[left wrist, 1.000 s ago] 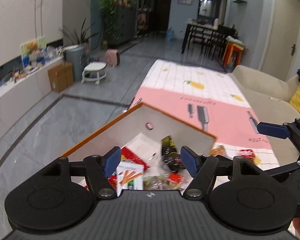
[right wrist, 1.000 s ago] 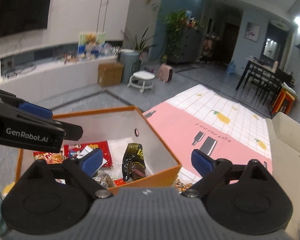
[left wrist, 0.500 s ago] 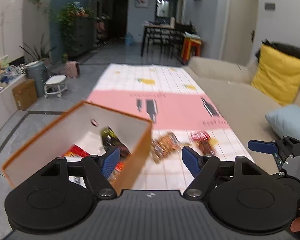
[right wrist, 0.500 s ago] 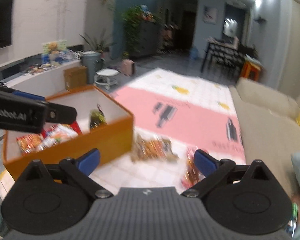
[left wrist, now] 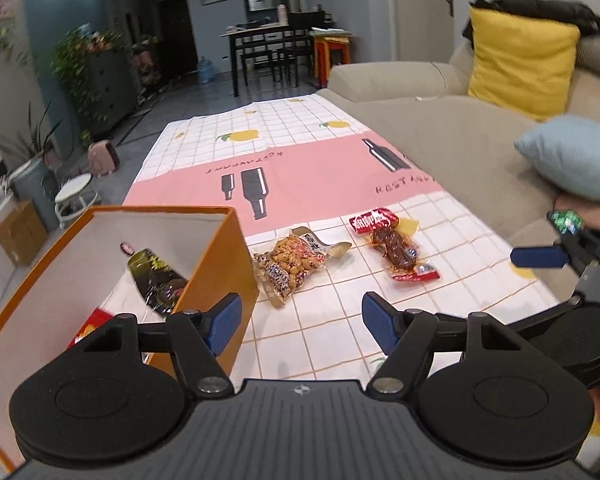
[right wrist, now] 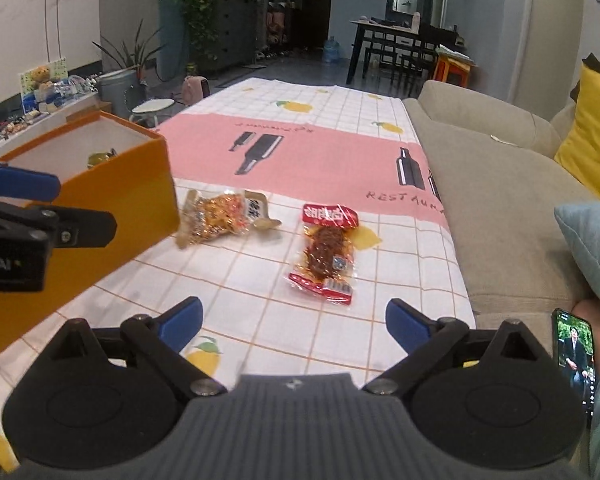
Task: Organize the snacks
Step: 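Move both tools back over the peanut bag and red meat snack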
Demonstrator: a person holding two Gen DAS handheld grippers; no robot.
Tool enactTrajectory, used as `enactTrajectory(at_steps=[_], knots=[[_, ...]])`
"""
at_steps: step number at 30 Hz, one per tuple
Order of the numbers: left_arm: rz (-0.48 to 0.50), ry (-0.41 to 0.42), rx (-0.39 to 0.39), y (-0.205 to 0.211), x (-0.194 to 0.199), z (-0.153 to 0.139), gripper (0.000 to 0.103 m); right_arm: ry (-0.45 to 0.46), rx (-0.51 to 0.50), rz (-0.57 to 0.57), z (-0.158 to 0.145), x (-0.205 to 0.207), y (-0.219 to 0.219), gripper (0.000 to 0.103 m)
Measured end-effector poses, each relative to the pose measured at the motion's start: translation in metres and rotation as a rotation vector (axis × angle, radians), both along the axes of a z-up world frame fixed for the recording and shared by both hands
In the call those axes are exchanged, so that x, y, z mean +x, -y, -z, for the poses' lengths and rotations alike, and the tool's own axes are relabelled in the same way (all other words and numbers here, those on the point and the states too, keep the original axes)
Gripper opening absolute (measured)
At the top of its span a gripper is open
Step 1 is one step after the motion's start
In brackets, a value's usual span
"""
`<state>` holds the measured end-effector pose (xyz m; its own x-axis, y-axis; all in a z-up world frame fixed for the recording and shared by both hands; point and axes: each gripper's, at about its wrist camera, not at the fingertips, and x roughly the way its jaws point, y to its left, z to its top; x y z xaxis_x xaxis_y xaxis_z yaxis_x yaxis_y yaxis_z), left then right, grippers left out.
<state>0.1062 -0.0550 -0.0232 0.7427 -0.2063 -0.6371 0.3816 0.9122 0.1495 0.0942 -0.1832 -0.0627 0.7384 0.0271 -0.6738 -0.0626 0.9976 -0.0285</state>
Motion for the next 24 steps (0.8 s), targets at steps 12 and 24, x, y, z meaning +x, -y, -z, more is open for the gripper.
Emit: enactTrajectory(at_steps=[12, 24], knots=[[-0.002, -0.006, 0.153, 0.027, 0.038, 0.048, 0.070, -0.059, -0.026, 0.015, 0.042, 0.040, 0.005, 0.070], [0.084, 0.029, 0.264, 0.048, 0.073, 0.086, 0.057, -0.055, -0.059, -0.027, 0.064, 0.073, 0.005, 0.054]])
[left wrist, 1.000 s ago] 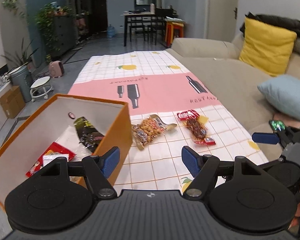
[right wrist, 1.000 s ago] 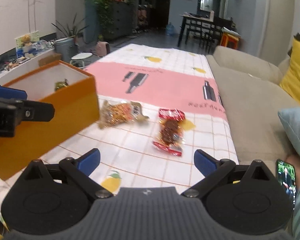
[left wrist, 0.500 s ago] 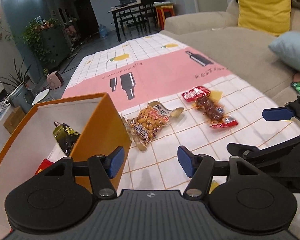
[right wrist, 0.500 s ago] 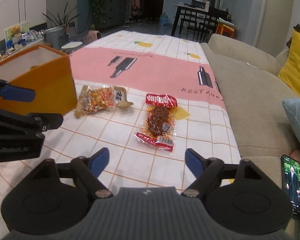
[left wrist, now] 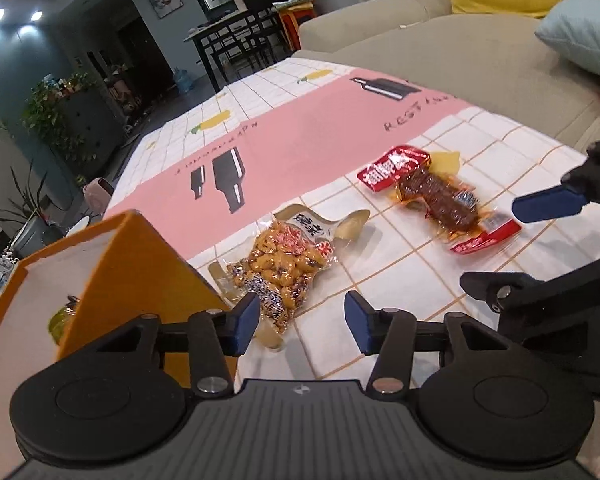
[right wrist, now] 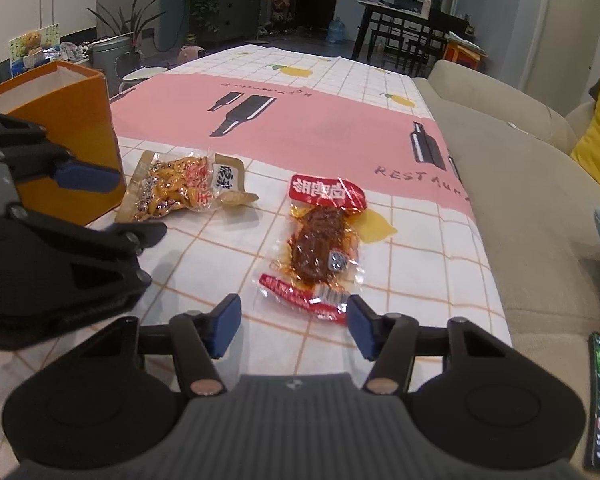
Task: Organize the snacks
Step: 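Move both tools back over the peanut bag and red meat snack, then grasp the peanut bag with the left tool while the right grasps the red-labelled meat snack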
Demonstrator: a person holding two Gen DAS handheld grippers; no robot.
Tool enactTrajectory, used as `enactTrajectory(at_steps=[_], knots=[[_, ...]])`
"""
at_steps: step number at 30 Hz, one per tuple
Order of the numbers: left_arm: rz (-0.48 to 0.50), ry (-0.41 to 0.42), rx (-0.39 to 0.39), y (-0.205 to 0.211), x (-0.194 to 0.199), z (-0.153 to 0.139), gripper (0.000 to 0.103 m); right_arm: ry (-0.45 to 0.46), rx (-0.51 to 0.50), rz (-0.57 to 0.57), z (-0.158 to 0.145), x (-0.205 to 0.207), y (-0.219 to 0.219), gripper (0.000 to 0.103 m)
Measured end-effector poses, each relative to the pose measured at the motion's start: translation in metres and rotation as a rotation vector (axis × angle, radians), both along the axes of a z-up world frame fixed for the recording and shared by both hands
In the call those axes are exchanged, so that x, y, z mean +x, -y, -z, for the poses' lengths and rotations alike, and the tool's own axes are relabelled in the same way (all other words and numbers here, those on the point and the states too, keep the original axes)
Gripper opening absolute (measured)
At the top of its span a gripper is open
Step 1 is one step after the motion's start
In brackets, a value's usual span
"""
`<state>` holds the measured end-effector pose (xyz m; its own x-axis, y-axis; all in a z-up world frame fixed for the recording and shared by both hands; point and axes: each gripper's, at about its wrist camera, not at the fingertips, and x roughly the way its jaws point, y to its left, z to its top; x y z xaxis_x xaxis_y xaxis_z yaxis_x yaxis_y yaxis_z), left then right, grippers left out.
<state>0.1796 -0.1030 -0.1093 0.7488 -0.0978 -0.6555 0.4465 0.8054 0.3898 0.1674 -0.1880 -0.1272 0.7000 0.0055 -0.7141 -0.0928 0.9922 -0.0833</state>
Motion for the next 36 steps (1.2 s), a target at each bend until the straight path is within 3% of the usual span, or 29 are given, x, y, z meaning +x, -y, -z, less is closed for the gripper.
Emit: enactTrajectory(at_steps=[6, 7, 12, 14, 16, 20, 27, 36], knots=[[0.004, 0.032, 0.048, 0.004, 0.005, 0.016, 0.044, 0.009, -0.006, -0.018, 0.009, 0.011, -0.003, 0.051], [0.005, 0.036, 0.052, 0.005, 0.006, 0.017, 0.038, 0.013, -0.008, -0.022, 0.010, 0.012, -0.004, 0.049], [0.002, 0.034, 0.047, 0.006, 0.008, 0.020, 0.015, 0.037, -0.035, -0.041, 0.011, 0.015, -0.008, 0.033], [-0.002, 0.031, 0.036, 0.005, 0.006, 0.019, 0.015, 0.045, -0.031, -0.042, 0.010, 0.014, -0.008, 0.027], [-0.005, 0.023, 0.026, 0.004, 0.005, 0.018, 0.006, 0.051, -0.035, -0.043, 0.009, 0.013, -0.009, 0.018], [-0.010, -0.003, -0.001, 0.004, 0.000, 0.014, 0.005, 0.045, -0.032, -0.045, 0.007, 0.010, -0.009, 0.005], [-0.020, -0.049, -0.030, 0.003, -0.020, 0.004, 0.004, 0.026, -0.032, -0.031, 0.000, -0.002, -0.008, 0.002], [-0.067, -0.168, -0.074, -0.012, -0.058, -0.014, 0.003, -0.097, -0.058, -0.070, -0.014, -0.040, -0.017, 0.002]])
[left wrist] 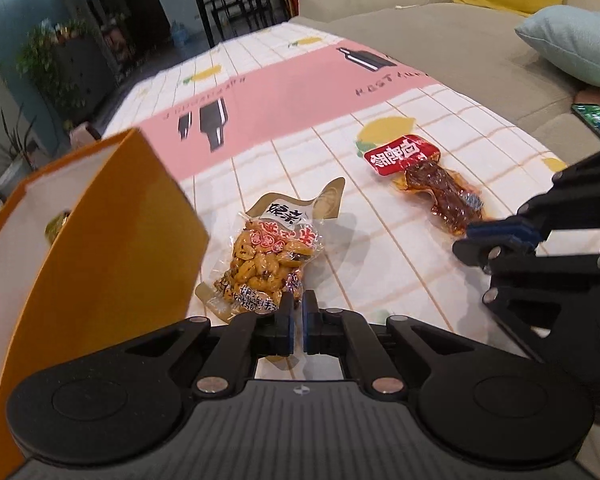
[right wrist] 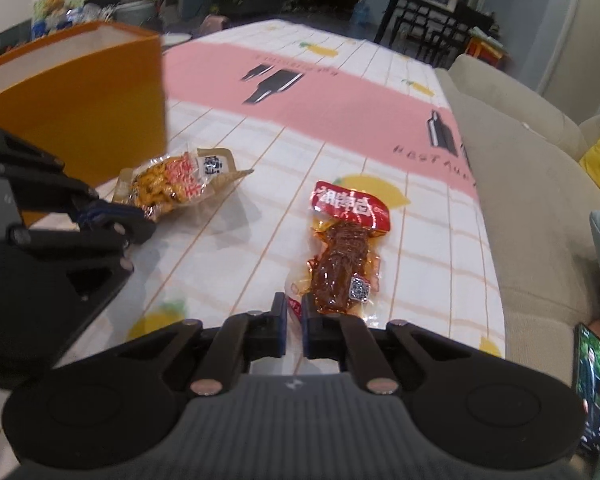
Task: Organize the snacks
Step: 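Grasp the peanut bag with the left tool while the right grasps the red-labelled meat snack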
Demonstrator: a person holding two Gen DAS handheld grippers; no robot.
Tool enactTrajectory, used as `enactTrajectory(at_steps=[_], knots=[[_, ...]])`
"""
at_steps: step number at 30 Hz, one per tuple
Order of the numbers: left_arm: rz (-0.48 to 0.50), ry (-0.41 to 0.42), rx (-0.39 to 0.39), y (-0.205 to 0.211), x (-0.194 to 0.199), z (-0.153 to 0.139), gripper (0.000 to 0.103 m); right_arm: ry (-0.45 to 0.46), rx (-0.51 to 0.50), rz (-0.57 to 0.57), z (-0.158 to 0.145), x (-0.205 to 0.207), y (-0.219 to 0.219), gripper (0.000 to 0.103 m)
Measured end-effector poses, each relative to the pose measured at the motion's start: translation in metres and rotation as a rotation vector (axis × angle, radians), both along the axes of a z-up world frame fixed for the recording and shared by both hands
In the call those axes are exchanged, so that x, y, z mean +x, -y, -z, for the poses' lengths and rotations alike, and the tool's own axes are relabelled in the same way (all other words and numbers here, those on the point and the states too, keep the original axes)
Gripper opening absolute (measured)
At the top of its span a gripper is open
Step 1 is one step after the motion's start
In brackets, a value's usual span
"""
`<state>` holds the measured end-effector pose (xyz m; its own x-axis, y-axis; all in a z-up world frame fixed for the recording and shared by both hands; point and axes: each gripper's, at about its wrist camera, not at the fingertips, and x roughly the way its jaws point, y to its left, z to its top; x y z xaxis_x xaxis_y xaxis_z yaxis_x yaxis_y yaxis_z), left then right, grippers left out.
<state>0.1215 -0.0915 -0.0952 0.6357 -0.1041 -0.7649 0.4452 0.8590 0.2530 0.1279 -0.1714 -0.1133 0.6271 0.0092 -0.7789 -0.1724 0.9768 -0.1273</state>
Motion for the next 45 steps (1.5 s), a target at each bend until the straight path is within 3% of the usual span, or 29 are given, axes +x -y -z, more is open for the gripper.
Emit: enactTrajectory(at_steps=[15, 20, 22, 23, 27, 29, 31, 33, 39, 45], knots=[[-0.017, -0.287, -0.210, -0.028, -0.061, -0.023, 0.000, -0.176, 0.035, -0.088, -0.020, -0.086, -0.013, 0.003], [0.002, -0.295, -0.243, -0.031, -0.064, -0.022, 0.001, -0.203, 0.052, -0.093, -0.019, -0.087, -0.014, 0.010], [0.003, -0.281, -0.275, -0.037, -0.065, -0.027, 0.010, -0.204, 0.063, -0.089, -0.021, -0.089, -0.012, 0.019], [0.003, -0.273, -0.290, -0.040, -0.065, -0.030, 0.018, -0.193, 0.071, -0.084, -0.025, -0.090, -0.011, 0.030], [-0.004, -0.234, -0.342, -0.052, -0.064, -0.038, 0.059, -0.119, 0.134, -0.049, -0.040, -0.094, -0.003, 0.049], [-0.017, -0.210, -0.338, -0.055, -0.060, -0.038, 0.066, -0.089, 0.149, -0.016, -0.043, -0.092, 0.002, 0.058], [-0.035, -0.191, -0.333, -0.058, -0.056, -0.036, 0.081, -0.079, 0.166, 0.031, -0.040, -0.087, 0.009, 0.066], [-0.042, -0.181, -0.322, -0.061, -0.052, -0.033, 0.086, -0.083, 0.177, 0.080, -0.035, -0.082, 0.016, 0.071], [-0.034, -0.196, -0.279, -0.064, -0.047, -0.013, 0.087, -0.103, 0.194, 0.131, -0.017, -0.067, 0.023, 0.082], [-0.011, -0.193, -0.296, -0.061, -0.044, -0.007, 0.087, -0.114, 0.175, 0.119, -0.005, -0.060, 0.021, 0.083]])
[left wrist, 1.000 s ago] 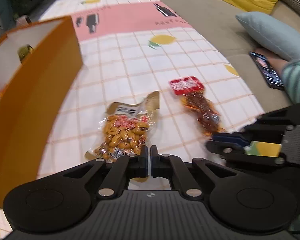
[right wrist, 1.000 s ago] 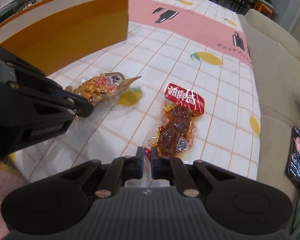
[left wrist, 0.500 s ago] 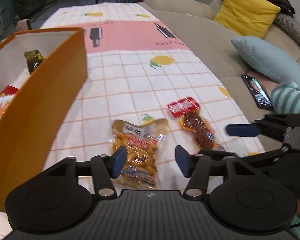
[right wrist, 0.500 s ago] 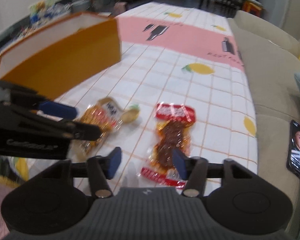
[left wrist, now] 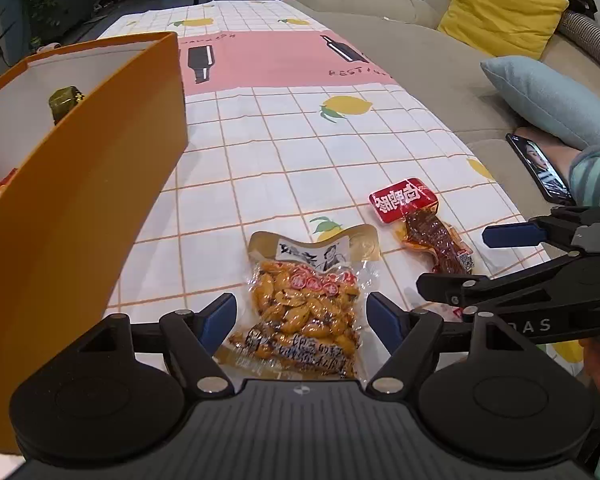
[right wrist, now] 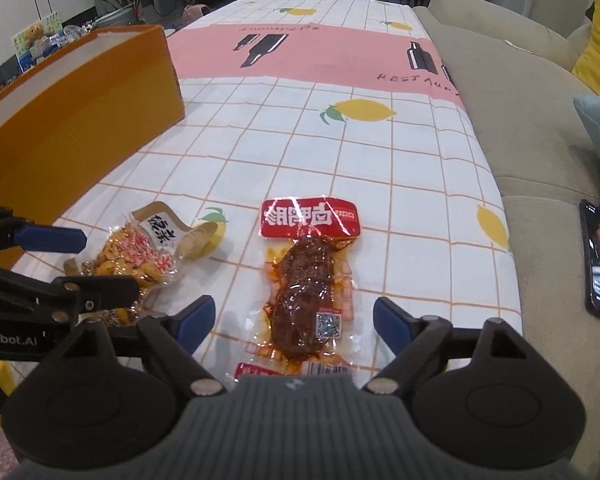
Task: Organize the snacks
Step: 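Grasp the peanut bag with the left tool while the right grasps the red-labelled meat snack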
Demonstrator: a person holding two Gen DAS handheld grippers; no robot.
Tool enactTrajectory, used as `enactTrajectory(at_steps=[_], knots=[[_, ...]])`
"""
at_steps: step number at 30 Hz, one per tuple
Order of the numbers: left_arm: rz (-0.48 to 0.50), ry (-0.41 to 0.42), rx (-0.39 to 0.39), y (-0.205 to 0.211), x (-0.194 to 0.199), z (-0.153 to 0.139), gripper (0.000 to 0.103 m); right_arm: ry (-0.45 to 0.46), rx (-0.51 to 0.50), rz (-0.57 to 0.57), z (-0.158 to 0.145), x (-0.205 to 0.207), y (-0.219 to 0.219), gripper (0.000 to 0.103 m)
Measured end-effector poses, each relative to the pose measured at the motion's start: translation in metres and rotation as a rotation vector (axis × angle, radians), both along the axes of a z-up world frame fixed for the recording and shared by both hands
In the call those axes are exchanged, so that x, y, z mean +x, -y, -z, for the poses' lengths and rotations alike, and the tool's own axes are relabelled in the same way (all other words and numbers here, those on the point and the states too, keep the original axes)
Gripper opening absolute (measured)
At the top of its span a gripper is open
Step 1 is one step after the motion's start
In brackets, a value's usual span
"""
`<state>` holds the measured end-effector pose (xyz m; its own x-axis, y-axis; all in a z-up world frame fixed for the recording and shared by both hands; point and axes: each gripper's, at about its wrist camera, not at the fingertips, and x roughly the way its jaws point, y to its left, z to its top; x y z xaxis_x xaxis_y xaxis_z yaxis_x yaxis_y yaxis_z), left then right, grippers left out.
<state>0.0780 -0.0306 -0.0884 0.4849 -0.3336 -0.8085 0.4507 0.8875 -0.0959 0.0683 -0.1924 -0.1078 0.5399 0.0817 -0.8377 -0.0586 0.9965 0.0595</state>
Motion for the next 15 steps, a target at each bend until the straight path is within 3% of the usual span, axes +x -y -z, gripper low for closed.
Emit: enactTrajectory(at_steps=[7, 11, 15], knots=[[0.034, 0.023, 0.015, 0.007, 0.001, 0.007, 0.092, -0.047, 0.033, 0.031, 0.012, 0.010, 0.006, 0.085], [0.064, 0.029, 0.046, 0.011, 0.000, 0.012, 0.093, -0.040, -0.016, 0.010, 0.016, 0.011, -0.002, 0.085], [0.067, 0.016, 0.028, 0.009, 0.002, 0.015, 0.094, -0.030, -0.036, 0.004, 0.017, 0.010, -0.003, 0.086]])
